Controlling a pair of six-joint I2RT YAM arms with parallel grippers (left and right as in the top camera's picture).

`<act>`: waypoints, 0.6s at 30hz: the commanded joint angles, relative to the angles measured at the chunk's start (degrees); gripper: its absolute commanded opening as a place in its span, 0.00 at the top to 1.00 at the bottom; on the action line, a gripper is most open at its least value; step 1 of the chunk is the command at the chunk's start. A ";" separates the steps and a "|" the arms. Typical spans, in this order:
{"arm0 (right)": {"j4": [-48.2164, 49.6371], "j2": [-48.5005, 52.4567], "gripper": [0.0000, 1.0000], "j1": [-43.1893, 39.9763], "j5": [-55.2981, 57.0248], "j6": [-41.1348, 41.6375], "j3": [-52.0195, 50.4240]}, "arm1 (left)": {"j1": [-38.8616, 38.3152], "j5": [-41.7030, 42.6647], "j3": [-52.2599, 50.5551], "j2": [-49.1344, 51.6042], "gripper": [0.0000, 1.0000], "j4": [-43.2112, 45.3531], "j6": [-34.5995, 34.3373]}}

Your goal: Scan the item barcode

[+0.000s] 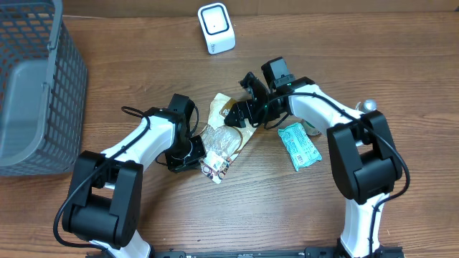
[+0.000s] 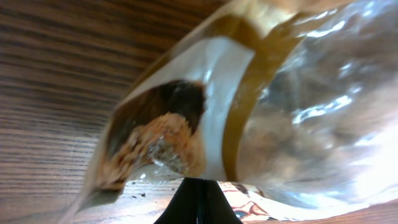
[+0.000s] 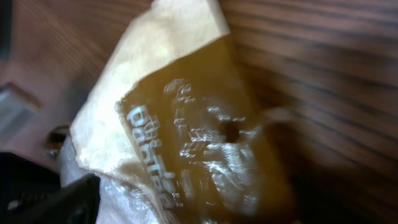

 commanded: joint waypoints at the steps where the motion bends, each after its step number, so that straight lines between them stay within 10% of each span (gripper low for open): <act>1: -1.27 1.42 0.17 1.73 -6.29 -0.39 0.96 | 0.00 -1.73 -0.44 1.07 0.96 0.20 -0.61; 9: -7.39 1.49 0.37 4.44 -7.10 -0.42 0.85 | 0.00 -2.12 -0.44 1.07 0.95 0.22 -0.63; 13: -7.82 1.49 0.64 4.76 -7.96 -0.39 0.74 | 0.00 -2.12 -0.44 1.07 0.96 0.24 -0.63; 18: -7.80 1.49 0.68 4.76 -12.48 -0.42 0.74 | 0.00 -2.14 -0.44 1.07 0.95 0.22 -0.61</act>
